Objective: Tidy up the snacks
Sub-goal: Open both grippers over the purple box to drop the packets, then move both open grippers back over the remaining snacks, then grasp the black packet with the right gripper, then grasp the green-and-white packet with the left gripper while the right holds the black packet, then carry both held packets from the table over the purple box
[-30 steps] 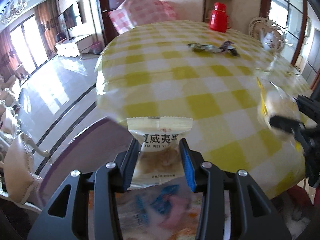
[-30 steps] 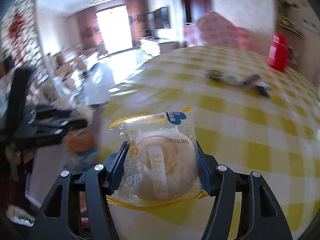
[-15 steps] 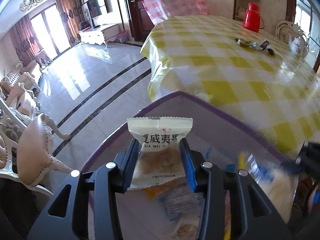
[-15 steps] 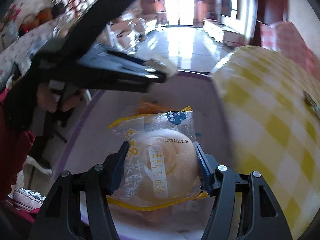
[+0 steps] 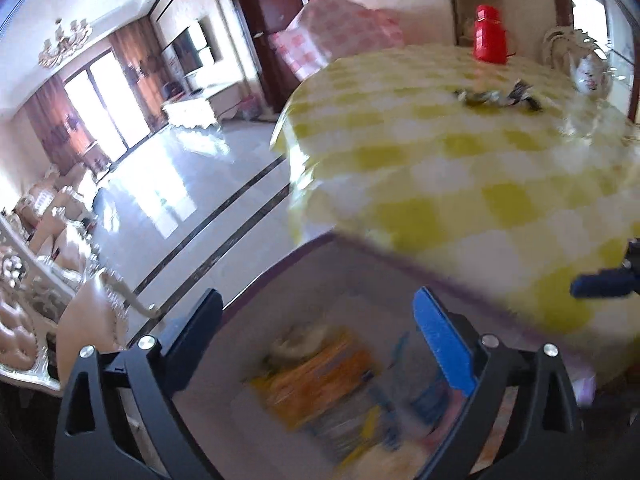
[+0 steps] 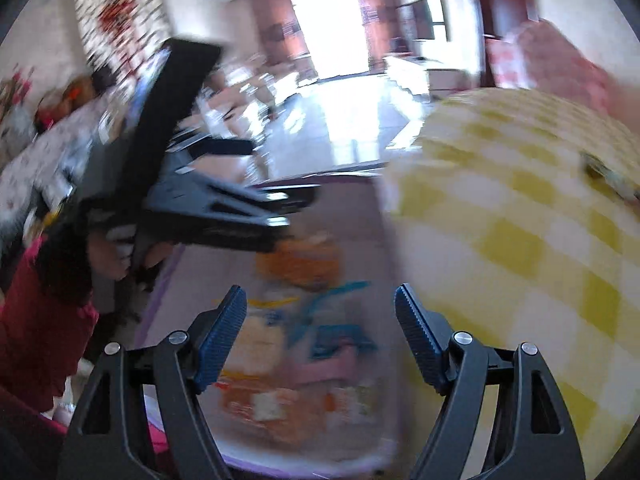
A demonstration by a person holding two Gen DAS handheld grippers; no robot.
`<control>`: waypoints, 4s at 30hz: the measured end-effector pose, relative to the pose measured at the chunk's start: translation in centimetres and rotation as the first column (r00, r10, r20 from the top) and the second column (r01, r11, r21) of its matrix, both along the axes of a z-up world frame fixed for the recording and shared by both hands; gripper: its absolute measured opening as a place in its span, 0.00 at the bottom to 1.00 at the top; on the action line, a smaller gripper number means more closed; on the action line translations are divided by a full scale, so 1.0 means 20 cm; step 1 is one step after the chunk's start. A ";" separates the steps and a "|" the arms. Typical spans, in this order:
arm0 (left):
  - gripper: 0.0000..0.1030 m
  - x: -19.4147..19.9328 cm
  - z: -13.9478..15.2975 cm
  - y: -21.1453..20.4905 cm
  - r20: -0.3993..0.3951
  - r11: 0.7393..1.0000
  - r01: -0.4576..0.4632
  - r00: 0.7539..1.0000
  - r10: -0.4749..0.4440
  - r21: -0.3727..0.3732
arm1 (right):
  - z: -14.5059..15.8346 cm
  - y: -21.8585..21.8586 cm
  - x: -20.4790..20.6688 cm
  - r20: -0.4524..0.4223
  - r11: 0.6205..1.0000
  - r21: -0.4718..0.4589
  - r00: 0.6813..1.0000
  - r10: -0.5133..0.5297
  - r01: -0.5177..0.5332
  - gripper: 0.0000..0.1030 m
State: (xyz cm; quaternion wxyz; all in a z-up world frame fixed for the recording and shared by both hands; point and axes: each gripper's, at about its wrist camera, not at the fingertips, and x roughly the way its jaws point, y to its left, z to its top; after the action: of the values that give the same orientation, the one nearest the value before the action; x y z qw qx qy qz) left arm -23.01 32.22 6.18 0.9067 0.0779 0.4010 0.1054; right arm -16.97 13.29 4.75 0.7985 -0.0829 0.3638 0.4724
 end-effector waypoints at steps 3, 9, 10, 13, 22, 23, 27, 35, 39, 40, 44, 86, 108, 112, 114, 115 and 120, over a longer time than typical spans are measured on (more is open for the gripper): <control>0.98 0.11 0.06 -0.18 0.031 0.997 0.072 0.997 -0.071 -0.036 | 0.02 -0.20 0.14 0.019 0.987 0.020 0.987 -0.157 0.156 0.76; 0.98 0.49 0.13 -0.56 0.063 0.965 0.164 0.986 -0.154 -0.206 | 0.03 -0.66 0.37 0.006 0.900 0.055 0.901 -0.433 0.433 0.84; 0.98 0.58 0.11 -0.62 0.054 0.952 0.157 0.988 -0.147 -0.262 | 0.03 -0.76 0.41 0.002 0.879 0.046 0.880 -0.475 0.475 0.84; 0.98 0.82 0.05 -0.75 0.056 0.925 0.117 0.993 -0.103 -0.361 | 0.01 -1.00 0.55 0.014 0.810 0.026 0.810 -0.586 0.586 0.84; 0.98 1.41 -0.15 -0.86 0.126 0.839 -0.124 0.967 0.223 -0.530 | -0.08 -1.43 1.12 -0.009 0.660 -0.069 0.661 -0.750 0.748 0.84; 0.98 1.44 -0.16 -0.84 0.130 0.827 -0.137 0.961 0.245 -0.546 | -0.09 -1.44 1.18 -0.012 0.666 -0.078 0.667 -0.745 0.742 0.84; 0.98 1.49 -0.20 -0.77 0.136 0.771 -0.164 0.942 0.308 -0.615 | -0.16 -1.43 1.44 -0.037 0.708 -0.119 0.710 -0.704 0.696 0.84; 0.98 1.48 -0.20 -0.73 0.192 0.721 -0.111 0.926 0.324 -0.684 | -0.16 -1.15 1.79 0.031 0.800 -0.181 0.816 -0.577 0.572 0.84; 0.98 1.47 -0.21 -0.71 0.198 0.707 -0.118 0.916 0.348 -0.697 | -0.17 -1.03 1.92 0.057 0.810 -0.216 0.835 -0.547 0.545 0.84; 0.98 1.46 -0.21 -0.71 0.200 0.708 -0.117 0.916 0.348 -0.696 | -0.17 -1.01 1.96 0.049 0.816 -0.217 0.841 -0.539 0.536 0.84; 0.98 1.46 -0.20 -0.72 0.205 0.714 -0.107 0.919 0.336 -0.692 | -0.20 -0.93 2.02 0.053 0.818 -0.266 0.855 -0.515 0.509 0.77; 0.27 1.91 -0.27 -1.19 -0.031 0.950 0.065 0.996 -0.079 -0.306 | -0.06 -1.46 1.33 0.070 0.771 -0.055 0.773 -0.631 0.635 0.35; 0.27 1.12 -0.15 -1.41 -0.030 0.921 0.292 0.950 -0.310 -0.259 | -0.09 -1.51 1.32 0.020 0.739 -0.033 0.740 -0.673 0.673 0.35; 0.27 0.96 -0.13 -1.34 -0.028 0.920 0.301 0.948 -0.317 -0.250 | -0.07 -1.51 1.26 0.022 0.740 -0.014 0.740 -0.672 0.672 0.35; 0.27 0.88 -0.12 -1.30 -0.019 0.922 0.301 0.949 -0.315 -0.243 | -0.06 -1.50 1.22 0.009 0.749 -0.003 0.749 -0.662 0.662 0.35; 0.27 0.86 -0.11 -1.28 -0.018 0.922 0.302 0.949 -0.316 -0.241 | -0.06 -1.49 1.19 0.006 0.754 -0.002 0.754 -0.657 0.657 0.35; 0.27 0.70 -0.11 -1.22 -0.025 0.926 0.313 0.945 -0.325 -0.213 | -0.07 -1.42 1.06 -0.034 0.786 -0.009 0.785 -0.619 0.619 0.35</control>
State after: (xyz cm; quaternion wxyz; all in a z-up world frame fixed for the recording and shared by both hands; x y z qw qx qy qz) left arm -9.08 7.78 3.89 0.9024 0.0507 0.4189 -0.0880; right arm 4.15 -15.09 3.28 0.9028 0.0500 0.3840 0.1868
